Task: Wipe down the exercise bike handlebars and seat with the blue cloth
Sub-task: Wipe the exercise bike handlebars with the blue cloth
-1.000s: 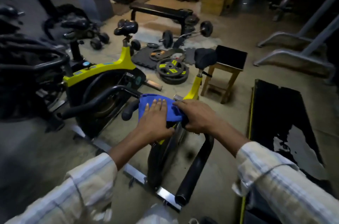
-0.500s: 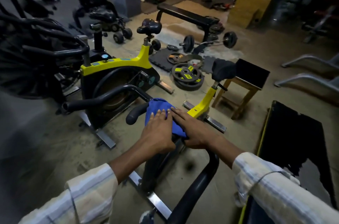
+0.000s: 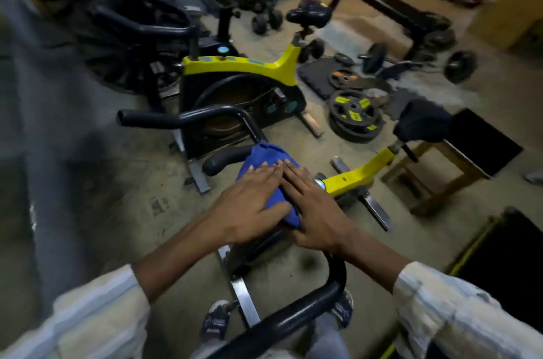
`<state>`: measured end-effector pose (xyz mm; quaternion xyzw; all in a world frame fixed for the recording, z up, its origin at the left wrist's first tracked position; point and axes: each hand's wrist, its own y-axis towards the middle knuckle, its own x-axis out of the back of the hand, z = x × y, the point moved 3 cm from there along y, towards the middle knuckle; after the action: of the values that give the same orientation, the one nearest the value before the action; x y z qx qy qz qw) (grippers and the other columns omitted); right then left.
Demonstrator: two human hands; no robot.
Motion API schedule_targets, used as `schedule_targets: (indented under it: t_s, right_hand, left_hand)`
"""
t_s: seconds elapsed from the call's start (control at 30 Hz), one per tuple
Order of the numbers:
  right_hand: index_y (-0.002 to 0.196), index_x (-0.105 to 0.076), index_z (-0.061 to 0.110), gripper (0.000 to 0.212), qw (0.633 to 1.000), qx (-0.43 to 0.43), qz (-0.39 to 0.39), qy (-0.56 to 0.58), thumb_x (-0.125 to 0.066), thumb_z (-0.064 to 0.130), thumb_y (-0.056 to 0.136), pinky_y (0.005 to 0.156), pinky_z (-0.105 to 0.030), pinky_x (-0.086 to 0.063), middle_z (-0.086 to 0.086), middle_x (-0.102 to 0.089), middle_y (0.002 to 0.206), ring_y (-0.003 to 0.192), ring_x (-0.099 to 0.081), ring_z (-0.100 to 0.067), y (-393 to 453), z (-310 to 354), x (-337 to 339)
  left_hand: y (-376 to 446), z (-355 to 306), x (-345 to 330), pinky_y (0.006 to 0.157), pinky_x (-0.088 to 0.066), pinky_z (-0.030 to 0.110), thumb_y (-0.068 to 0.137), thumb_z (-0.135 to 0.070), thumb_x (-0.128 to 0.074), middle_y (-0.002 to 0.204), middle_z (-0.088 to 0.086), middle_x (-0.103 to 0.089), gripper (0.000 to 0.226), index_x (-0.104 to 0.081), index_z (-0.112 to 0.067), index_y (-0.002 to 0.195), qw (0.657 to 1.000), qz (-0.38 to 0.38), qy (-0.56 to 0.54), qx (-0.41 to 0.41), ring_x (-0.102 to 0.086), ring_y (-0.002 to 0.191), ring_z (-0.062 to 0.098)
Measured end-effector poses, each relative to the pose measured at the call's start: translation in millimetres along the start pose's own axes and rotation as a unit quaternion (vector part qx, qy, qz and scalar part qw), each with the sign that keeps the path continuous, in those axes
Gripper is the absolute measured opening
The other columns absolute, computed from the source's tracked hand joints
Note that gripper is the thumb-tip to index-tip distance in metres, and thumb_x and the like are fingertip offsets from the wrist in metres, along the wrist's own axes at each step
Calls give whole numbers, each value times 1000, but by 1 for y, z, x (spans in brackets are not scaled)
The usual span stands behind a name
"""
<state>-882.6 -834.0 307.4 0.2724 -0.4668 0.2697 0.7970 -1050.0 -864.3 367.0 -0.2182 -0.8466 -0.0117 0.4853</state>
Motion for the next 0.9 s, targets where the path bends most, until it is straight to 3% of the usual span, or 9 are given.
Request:
schedule_targets:
  t_s: [0.07,0.13,0.27,0.37,0.47,0.53,0.63,0.77,0.9]
  right_hand:
    - [165,-26,5,106,1000,26,-11,4,-79,37,78,132,-50,-16,-11,-20,175,165,-8,-24,-1,-6,-2]
    - [165,-28,7,99,997,76,4,2,-70,54,88,133,-49,-12,-10,-22,175,165,-9,-24,-3,-13,-2]
    - [166,-26,10,99,992,110,63,15,-22,81,97,133,-49,-9,-7,-23,175,165,-8,-23,-3,-15,10]
    - [166,-27,13,100,982,157,106,17,1,79,97,133,-49,-1,-6,-24,175,165,-9,-21,3,-20,21]
    - [163,-37,17,85,969,216,116,18,-9,70,101,133,-49,-2,-6,-34,171,163,-19,-24,17,-29,31]
    - [164,-35,22,81,956,260,130,43,-23,71,101,133,-48,-6,-5,-35,171,162,-21,-25,23,-31,35]
    - [165,-28,15,90,933,308,173,67,-42,69,95,133,-47,-14,-10,-33,171,160,-26,-27,24,-27,27]
    - [161,-36,8,70,940,304,138,65,-46,49,105,130,-45,-24,-11,-41,166,155,-37,-29,20,-31,15]
    - [166,-21,11,68,920,349,152,91,-45,38,109,132,-44,-18,-6,-22,175,162,-22,-21,8,-51,19]
  left_hand:
    - [0,-3,-1,121,11,13,91,-67,-26,178,2,-11,95,-13,-16,169,998,-38,34,24,-3,165,14]
    - [-3,-7,-7,126,6,20,94,-71,-19,177,7,-18,93,-20,-13,168,989,-95,79,79,-9,165,18]
    - [-20,-15,-16,134,-16,47,98,-64,-22,173,13,-29,89,-30,-6,165,955,-189,73,216,-20,163,27]
    - [-39,-44,-35,133,-14,55,100,-60,-24,175,10,-22,84,-23,-10,167,907,-264,80,319,-18,164,27]
    - [-61,-80,-71,132,-9,55,101,-57,-29,178,4,-14,82,-11,-19,170,850,-326,65,408,-13,165,21]
    - [-72,-99,-97,132,-8,54,102,-56,-33,178,1,-12,82,-4,-22,170,814,-340,58,467,-12,165,19]
    - [-75,-117,-128,133,-15,54,102,-54,-37,172,11,-31,82,-18,-9,168,766,-336,116,536,-33,158,28]
    - [-64,-122,-141,131,-14,59,99,-49,-47,162,15,-47,77,-36,-7,162,740,-289,211,570,-44,151,34]
    - [-63,-120,-139,131,-10,61,99,-48,-48,167,13,-42,76,-36,-10,163,731,-302,225,568,-39,155,34]
